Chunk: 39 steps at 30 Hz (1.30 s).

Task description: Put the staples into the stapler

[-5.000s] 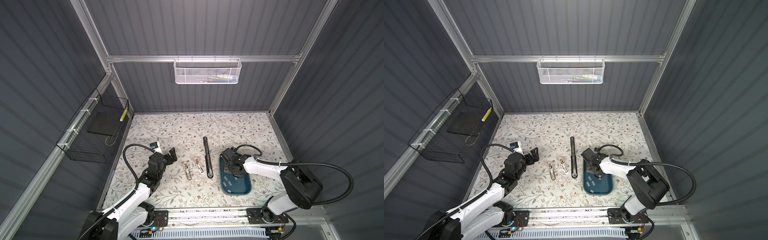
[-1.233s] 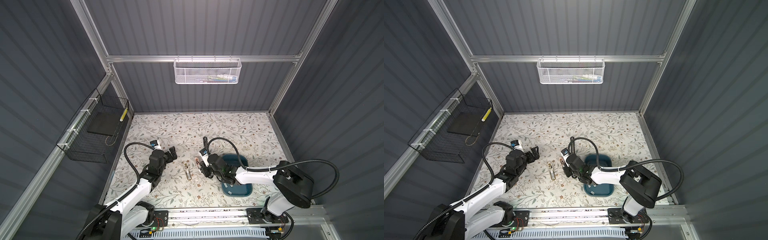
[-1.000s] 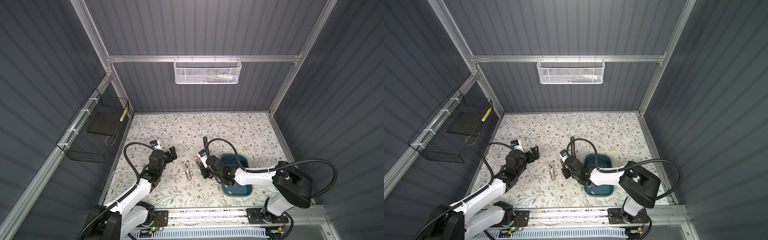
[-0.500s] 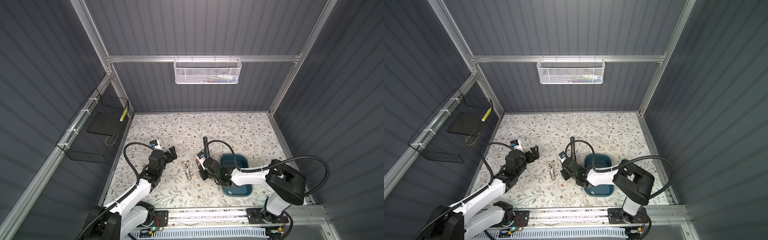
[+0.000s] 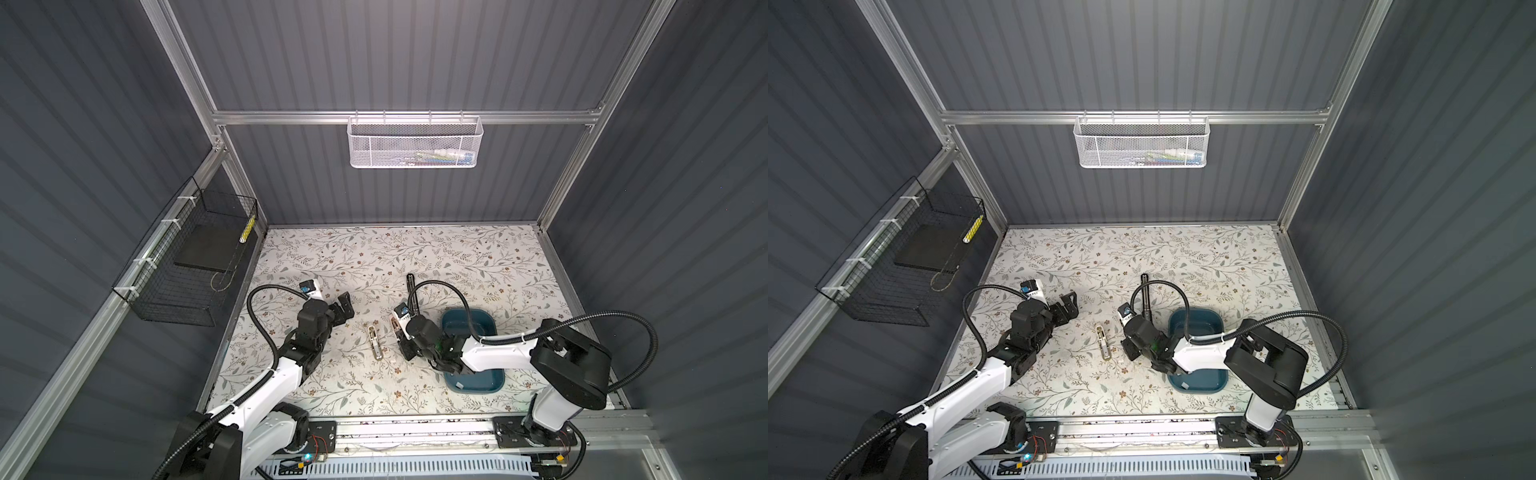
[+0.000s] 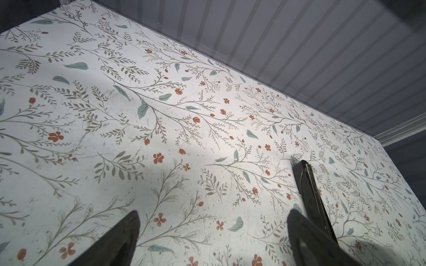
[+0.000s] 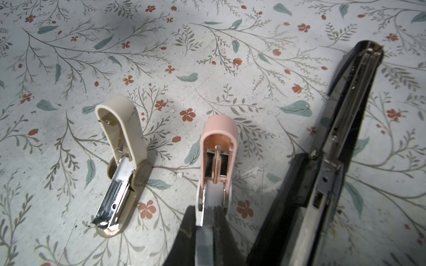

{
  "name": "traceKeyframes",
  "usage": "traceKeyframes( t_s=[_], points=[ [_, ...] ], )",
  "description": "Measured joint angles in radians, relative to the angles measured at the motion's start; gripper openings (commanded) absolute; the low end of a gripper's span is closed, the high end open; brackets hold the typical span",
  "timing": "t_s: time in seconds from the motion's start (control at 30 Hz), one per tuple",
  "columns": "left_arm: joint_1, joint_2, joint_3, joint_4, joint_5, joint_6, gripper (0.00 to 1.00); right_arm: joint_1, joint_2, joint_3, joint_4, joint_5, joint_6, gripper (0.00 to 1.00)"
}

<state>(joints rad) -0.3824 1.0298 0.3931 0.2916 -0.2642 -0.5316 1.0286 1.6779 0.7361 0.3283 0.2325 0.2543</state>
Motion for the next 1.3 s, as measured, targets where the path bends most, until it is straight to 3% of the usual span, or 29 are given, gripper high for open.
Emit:
traceKeyframes(
  t_s=[0.67,1.3],
  points=[
    [0.0,0.0,0.0,0.0,0.0,0.0,1.0,0.0,0.045,0.026,-0.008,0.019,0.007,0.08],
    [0.0,0.0,0.0,0.0,0.001,0.0,1.0,0.0,-0.007,0.021,-0.001,0.019,0.006,0.1]
  ],
)
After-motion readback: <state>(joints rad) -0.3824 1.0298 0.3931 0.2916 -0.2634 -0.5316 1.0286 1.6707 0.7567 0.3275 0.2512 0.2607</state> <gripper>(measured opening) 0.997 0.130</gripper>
